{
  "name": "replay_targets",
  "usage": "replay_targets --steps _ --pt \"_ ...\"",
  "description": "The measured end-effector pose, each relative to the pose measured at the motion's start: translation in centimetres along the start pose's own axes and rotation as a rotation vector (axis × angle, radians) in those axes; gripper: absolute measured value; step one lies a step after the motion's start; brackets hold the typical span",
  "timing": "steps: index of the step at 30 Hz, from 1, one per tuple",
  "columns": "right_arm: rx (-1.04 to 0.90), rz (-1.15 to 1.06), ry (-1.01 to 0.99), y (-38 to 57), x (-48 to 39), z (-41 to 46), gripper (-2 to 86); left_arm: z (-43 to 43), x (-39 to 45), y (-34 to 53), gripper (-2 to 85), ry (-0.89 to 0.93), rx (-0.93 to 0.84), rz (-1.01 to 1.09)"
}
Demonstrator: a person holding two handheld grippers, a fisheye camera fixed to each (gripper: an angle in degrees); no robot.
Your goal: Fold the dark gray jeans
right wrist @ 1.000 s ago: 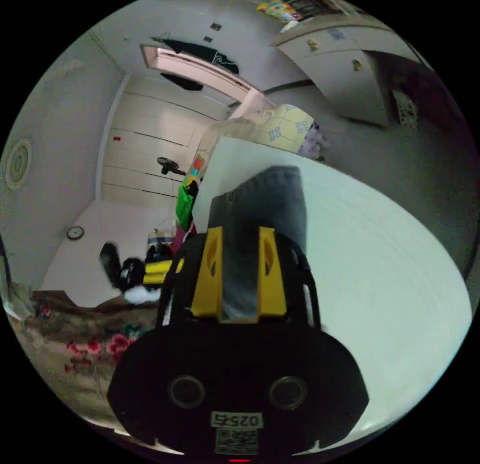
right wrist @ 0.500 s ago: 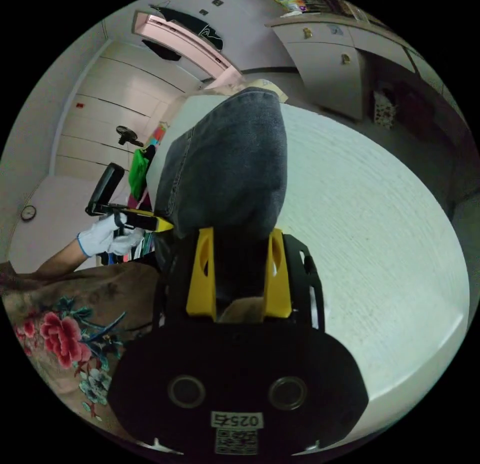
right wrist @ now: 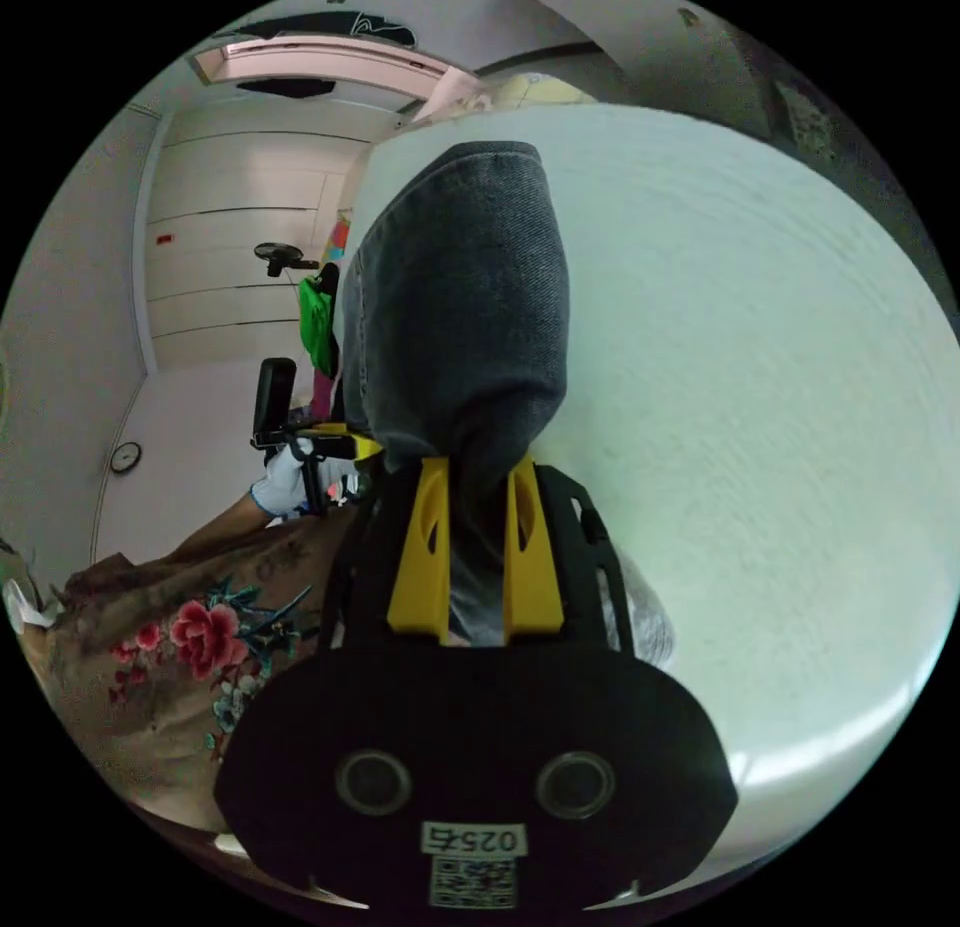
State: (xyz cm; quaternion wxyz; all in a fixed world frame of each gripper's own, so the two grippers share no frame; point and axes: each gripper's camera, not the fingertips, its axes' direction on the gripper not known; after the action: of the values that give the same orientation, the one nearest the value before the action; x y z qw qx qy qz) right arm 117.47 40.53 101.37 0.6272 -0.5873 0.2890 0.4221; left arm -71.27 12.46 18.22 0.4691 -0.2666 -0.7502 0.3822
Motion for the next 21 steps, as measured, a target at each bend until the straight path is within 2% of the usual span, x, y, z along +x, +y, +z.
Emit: replay_targets --steps 5,8,11,15,18,21 --pt "-0.055 -0.003 -0.011 -3.1 -3.0 7.0 7.8 -5.6 -4.0 4.7 8.5 0.053 0.025 -0.059" --pt "-0.104 -0.029 -0.047 -6.5 -6.3 13.0 7.4 -11.0 -7.8 8.8 8.4 0.082 0.101 -0.126" --pt "-0.128 -0.082 -0.116 -10.4 -11.4 19.3 6.5 -17.7 -11.6 13.8 7.7 0.113 0.229 -0.221" --pt "-0.101 -0.231 -0.277 -15.7 -22.7 27.7 5.9 -27.9 -13.4 21.2 7.0 0.103 0.408 -0.292" --pt "-0.160 -0.445 -0.214 -18.7 -32.6 34.2 5.9 -34.5 -12.3 26.6 6.7 0.025 0.571 -0.320" --pt "-0.206 -0.671 -0.106 -19.8 -41.0 39.4 5.8 -40.9 -9.8 31.2 6.2 -0.197 0.691 -0.384"
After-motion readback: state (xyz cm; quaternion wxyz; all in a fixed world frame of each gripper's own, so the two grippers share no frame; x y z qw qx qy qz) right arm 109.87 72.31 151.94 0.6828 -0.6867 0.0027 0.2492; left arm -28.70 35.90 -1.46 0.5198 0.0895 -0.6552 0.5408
